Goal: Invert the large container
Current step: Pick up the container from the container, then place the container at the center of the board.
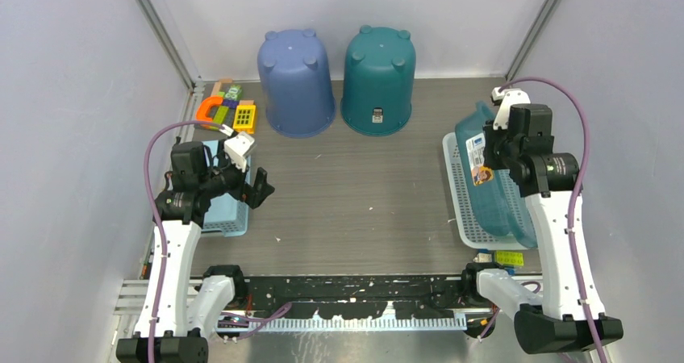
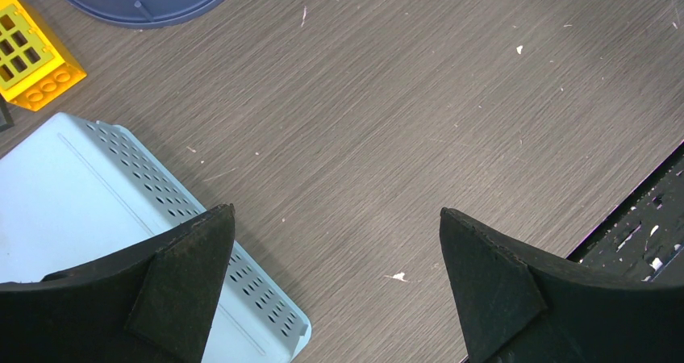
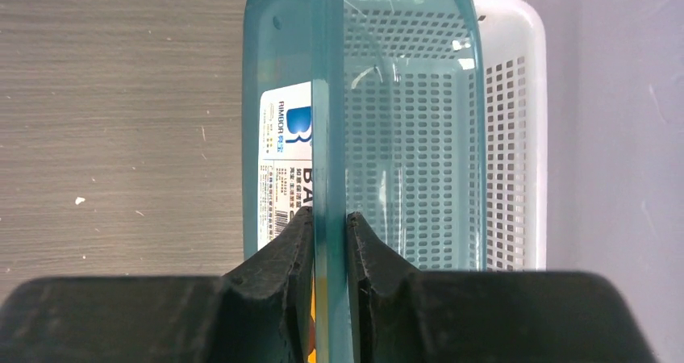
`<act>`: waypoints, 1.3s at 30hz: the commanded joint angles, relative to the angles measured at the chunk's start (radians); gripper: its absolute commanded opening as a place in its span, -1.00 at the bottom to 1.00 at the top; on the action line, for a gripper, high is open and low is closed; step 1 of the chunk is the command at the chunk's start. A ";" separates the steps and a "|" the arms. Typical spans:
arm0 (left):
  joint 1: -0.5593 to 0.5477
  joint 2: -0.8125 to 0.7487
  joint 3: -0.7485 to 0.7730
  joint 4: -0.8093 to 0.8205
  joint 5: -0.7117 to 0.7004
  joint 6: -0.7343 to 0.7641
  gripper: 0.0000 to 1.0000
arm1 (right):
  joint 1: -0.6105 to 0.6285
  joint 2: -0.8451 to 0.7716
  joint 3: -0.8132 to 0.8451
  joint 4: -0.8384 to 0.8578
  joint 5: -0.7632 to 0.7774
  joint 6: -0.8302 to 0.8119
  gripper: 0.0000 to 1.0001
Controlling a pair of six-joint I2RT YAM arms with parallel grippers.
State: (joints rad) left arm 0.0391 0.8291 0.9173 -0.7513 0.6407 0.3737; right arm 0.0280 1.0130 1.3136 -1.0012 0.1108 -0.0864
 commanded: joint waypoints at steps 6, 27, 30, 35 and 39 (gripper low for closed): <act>-0.002 -0.007 -0.001 0.042 0.023 0.000 0.99 | 0.000 -0.011 0.154 0.023 -0.012 0.006 -0.98; -0.002 0.002 -0.005 0.049 0.010 -0.004 0.99 | 0.396 0.284 0.603 -0.156 -0.265 -0.085 -0.98; -0.002 0.001 -0.009 0.050 0.002 -0.003 0.99 | 0.483 0.356 0.662 -0.179 -0.283 -0.108 -0.98; -0.002 -0.001 -0.012 0.052 -0.012 -0.001 0.99 | 0.630 0.455 0.682 -0.203 -0.338 -0.166 -0.98; -0.002 0.002 -0.011 0.048 -0.009 0.000 0.99 | 0.703 0.464 0.546 -0.116 -0.358 -0.220 -0.98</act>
State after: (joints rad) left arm 0.0391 0.8349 0.9062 -0.7372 0.6292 0.3737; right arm 0.6716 1.4914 1.9411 -1.1969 -0.1974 -0.2314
